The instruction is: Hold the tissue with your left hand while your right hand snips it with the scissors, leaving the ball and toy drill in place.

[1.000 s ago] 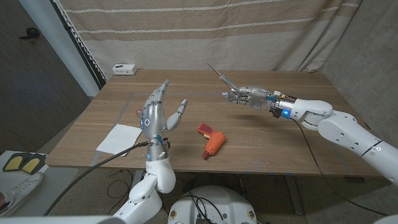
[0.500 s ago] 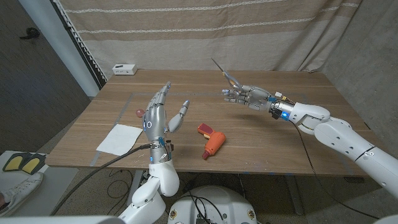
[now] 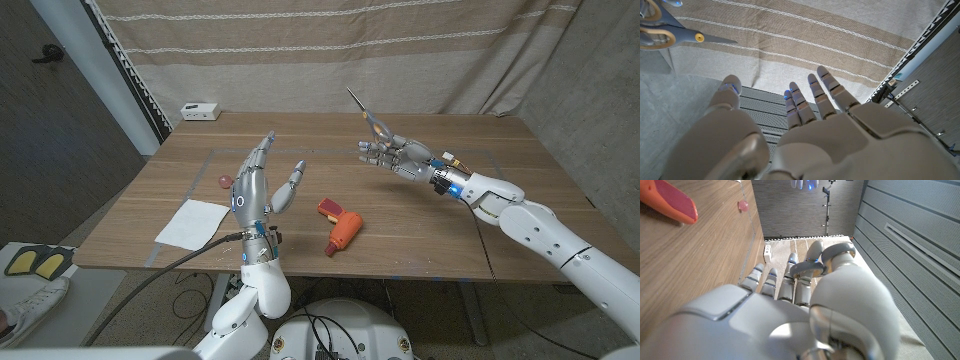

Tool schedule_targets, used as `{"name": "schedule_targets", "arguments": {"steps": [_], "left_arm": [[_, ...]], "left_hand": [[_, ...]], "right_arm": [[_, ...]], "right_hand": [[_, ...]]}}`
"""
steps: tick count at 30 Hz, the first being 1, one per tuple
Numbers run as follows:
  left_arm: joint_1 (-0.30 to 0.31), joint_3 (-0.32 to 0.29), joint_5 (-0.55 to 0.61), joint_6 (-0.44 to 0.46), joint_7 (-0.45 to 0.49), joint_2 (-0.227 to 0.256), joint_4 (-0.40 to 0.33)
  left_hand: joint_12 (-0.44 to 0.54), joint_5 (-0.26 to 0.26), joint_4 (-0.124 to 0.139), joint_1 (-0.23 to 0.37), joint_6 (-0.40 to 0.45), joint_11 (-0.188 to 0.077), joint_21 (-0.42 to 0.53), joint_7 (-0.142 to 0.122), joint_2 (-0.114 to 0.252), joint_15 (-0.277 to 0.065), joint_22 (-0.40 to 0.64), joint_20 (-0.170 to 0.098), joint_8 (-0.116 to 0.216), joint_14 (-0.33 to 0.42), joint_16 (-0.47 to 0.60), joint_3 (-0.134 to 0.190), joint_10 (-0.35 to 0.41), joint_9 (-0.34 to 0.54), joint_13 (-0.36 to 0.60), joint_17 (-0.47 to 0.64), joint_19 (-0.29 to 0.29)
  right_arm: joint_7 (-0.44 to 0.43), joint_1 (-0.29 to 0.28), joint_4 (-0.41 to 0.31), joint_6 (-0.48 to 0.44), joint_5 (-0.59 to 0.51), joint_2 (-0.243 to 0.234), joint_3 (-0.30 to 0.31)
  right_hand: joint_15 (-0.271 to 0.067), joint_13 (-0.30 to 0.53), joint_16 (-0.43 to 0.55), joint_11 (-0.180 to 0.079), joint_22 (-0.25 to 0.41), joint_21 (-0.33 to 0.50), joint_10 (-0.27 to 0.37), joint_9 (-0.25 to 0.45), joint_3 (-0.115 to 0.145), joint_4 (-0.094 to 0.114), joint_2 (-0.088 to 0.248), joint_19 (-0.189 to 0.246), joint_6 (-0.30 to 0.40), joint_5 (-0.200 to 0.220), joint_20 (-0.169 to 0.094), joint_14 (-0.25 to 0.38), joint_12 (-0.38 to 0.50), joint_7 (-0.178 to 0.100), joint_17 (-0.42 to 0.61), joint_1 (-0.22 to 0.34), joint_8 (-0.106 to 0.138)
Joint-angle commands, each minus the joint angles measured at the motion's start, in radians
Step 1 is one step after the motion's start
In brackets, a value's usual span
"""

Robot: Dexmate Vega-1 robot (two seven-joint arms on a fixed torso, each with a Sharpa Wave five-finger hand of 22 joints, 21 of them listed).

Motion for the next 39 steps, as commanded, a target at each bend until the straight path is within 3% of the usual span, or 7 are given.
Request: {"name": "schedule_targets", "arguments": {"steps": [1, 18, 33, 39], "left_arm": [[0.010, 0.003, -0.007, -0.007, 0.000, -0.005, -0.015], [0.019, 0.007, -0.004, -0.005, 0.000, -0.010, -0.015], [0.036, 0.005, 0.003, -0.004, 0.000, -0.012, -0.028], [0.035, 0.009, 0.001, -0.002, 0.000, -0.011, -0.029]], "left_hand": [[0.005, 0.010, 0.000, 0.008, 0.007, 0.002, -0.004, 0.005, 0.000, -0.168, 0.003, -0.079, 0.006, 0.000, 0.004, -0.004, 0.005, 0.003, 0.000, 0.001, -0.002], [0.006, 0.010, 0.001, 0.008, 0.012, 0.000, -0.005, 0.005, 0.001, -0.168, 0.002, -0.079, 0.008, 0.002, 0.005, -0.005, 0.008, 0.002, 0.000, 0.001, -0.001], [0.007, 0.010, 0.001, 0.009, 0.023, 0.003, -0.006, 0.000, 0.002, -0.168, 0.002, -0.079, 0.011, 0.006, 0.007, -0.006, 0.010, 0.002, -0.001, 0.001, 0.001], [0.008, 0.010, 0.001, 0.009, 0.027, 0.000, -0.006, 0.000, 0.003, -0.168, 0.002, -0.081, 0.012, 0.006, 0.007, -0.006, 0.012, 0.001, -0.001, 0.001, 0.001]], "right_arm": [[0.035, -0.016, 0.047, 0.019, 0.054, 0.080, 0.008], [0.082, -0.034, 0.085, 0.054, 0.082, 0.151, 0.018], [0.109, -0.038, 0.125, 0.068, 0.099, 0.203, 0.016], [0.122, -0.042, 0.139, 0.089, 0.105, 0.231, 0.020]], "right_hand": [[-0.004, 0.005, 0.007, 0.001, 0.002, 0.007, -0.007, -0.006, -0.003, 0.006, 0.005, 0.008, 0.010, 0.006, 0.012, 0.005, -0.004, -0.010, 0.001, 0.002, 0.004], [-0.009, 0.002, 0.006, -0.010, 0.000, 0.008, -0.011, -0.088, -0.044, -0.005, -0.056, 0.024, 0.047, 0.032, 0.010, 0.017, -0.007, -0.043, -0.002, -0.024, -0.011], [-0.019, 0.000, 0.005, -0.014, 0.000, 0.007, -0.031, -0.113, -0.062, -0.011, -0.067, 0.031, 0.061, 0.066, 0.009, 0.020, -0.015, -0.049, -0.002, -0.031, -0.008], [-0.020, -0.002, 0.002, -0.026, 0.000, 0.004, -0.042, -0.146, -0.077, -0.022, -0.091, 0.029, 0.079, 0.086, 0.011, 0.018, -0.019, -0.055, -0.003, -0.031, -0.013]]}}
